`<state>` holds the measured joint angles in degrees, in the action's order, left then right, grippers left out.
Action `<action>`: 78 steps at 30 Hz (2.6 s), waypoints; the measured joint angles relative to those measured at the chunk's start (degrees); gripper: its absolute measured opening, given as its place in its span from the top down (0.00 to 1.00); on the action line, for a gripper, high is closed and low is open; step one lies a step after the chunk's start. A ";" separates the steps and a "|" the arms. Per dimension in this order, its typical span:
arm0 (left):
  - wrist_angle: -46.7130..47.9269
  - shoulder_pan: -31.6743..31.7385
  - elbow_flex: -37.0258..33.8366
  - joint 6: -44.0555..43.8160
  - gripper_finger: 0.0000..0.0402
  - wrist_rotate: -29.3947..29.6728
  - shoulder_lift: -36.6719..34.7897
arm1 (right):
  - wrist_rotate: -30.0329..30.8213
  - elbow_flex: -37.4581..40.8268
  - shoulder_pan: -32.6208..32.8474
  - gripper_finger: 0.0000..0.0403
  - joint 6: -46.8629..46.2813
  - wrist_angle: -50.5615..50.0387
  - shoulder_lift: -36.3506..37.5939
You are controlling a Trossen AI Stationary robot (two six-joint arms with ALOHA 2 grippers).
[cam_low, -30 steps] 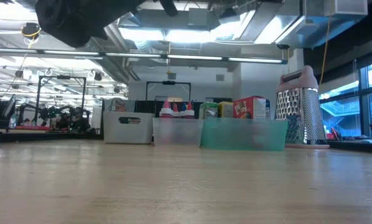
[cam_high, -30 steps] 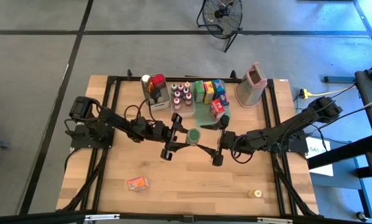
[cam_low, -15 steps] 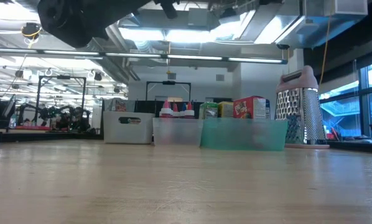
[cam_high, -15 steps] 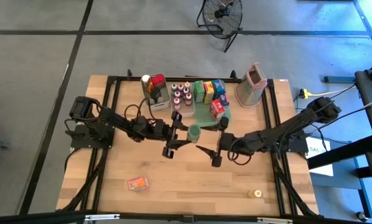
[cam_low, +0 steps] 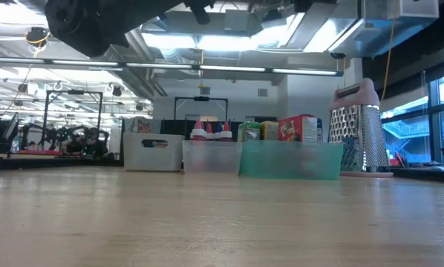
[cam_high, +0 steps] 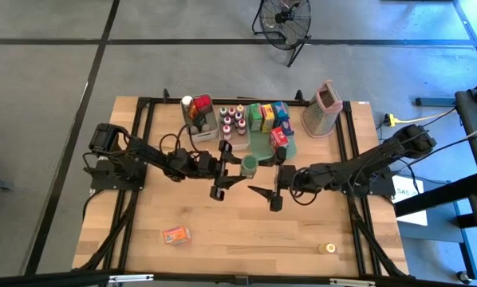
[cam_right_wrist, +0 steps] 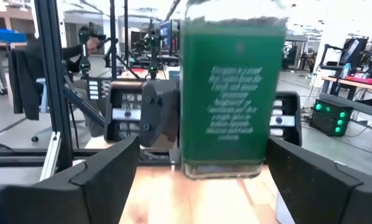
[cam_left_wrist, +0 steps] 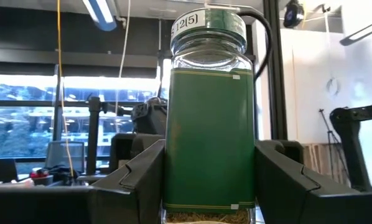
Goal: Pick & Place Kitchen Items
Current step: Put the green seasoning bottle into the gray bin
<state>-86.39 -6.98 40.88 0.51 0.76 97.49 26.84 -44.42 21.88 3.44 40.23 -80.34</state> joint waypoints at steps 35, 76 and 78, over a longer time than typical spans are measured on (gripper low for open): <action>0.43 -0.11 0.00 0.35 0.51 -1.27 -0.15 | -2.59 -4.83 -1.14 0.51 1.85 -1.45 -5.37; 29.58 0.00 0.02 -3.37 0.39 -3.69 -13.29 | -6.11 -4.98 -0.52 0.51 -14.07 -19.68 -5.48; 29.83 0.02 0.02 -3.55 0.40 -3.71 -13.29 | -6.13 -4.98 -0.54 0.51 -14.64 -19.92 -5.48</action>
<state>-56.56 -6.96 40.91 -3.04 -2.95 84.20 20.71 -49.41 21.34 -11.20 20.31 -85.82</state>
